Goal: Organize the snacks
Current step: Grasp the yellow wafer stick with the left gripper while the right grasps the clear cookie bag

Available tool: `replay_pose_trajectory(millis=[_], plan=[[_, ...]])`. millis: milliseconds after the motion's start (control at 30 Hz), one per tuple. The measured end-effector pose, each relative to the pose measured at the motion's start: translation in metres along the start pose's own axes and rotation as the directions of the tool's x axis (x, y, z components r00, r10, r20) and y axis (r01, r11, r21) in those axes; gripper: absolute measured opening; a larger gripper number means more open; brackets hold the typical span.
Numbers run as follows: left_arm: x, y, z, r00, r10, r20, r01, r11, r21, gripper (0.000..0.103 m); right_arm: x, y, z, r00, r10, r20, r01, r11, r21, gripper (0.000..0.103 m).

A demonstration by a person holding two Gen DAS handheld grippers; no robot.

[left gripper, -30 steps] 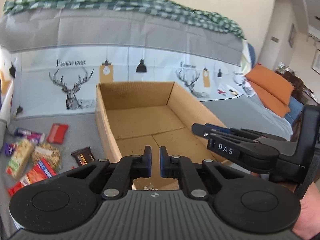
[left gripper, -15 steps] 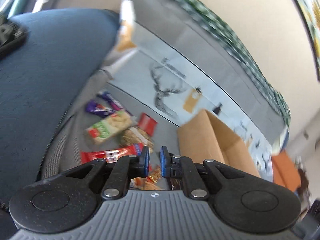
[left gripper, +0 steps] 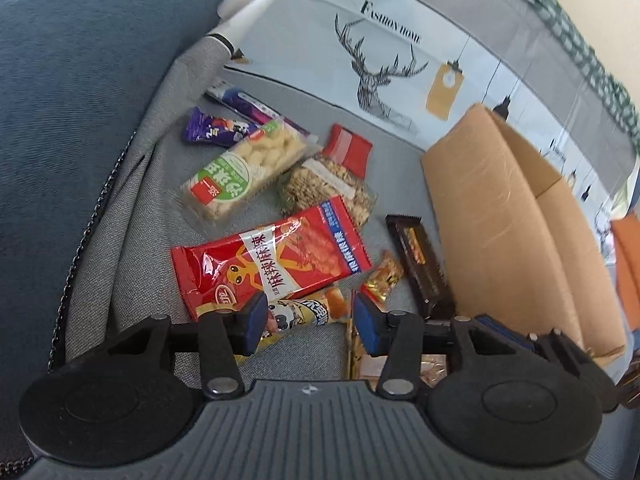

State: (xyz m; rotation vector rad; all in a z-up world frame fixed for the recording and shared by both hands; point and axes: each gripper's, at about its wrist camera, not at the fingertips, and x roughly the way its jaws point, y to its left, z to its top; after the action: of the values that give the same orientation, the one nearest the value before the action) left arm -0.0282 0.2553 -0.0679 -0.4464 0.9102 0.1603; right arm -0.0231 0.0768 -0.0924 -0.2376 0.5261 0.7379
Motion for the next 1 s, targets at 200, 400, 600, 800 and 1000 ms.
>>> replay_pose_trajectory(millis=[200, 400, 600, 800, 1000], plan=[[0.009, 0.001, 0.000, 0.997, 0.037, -0.061, -0.036, 0.999, 0.021, 0.061, 0.023, 0.001, -0.002, 0.999, -0.007, -0.050, 0.005, 0.999, -0.038, 0.088], [0.025, 0.002, -0.002, 0.986, 0.063, -0.153, -0.059, 0.998, 0.031, 0.062, 0.041, -0.002, -0.011, 0.990, 0.002, -0.144, -0.005, 1.000, -0.020, 0.088], [0.024, -0.016, -0.008, 0.986, 0.122, -0.116, -0.110, 0.988, 0.111, 0.031, 0.039, 0.006, -0.018, 0.981, 0.009, -0.196, -0.021, 0.998, -0.063, 0.078], [0.008, -0.023, -0.012, 0.992, 0.100, -0.071, -0.089, 0.985, 0.146, 0.014, 0.028, 0.007, -0.021, 0.981, 0.010, -0.195, -0.026, 0.997, -0.078, 0.055], [-0.018, -0.015, -0.013, 0.999, 0.035, -0.041, -0.031, 0.995, 0.096, 0.012, 0.005, 0.007, -0.015, 0.986, 0.032, -0.163, -0.039, 0.998, -0.043, 0.055]])
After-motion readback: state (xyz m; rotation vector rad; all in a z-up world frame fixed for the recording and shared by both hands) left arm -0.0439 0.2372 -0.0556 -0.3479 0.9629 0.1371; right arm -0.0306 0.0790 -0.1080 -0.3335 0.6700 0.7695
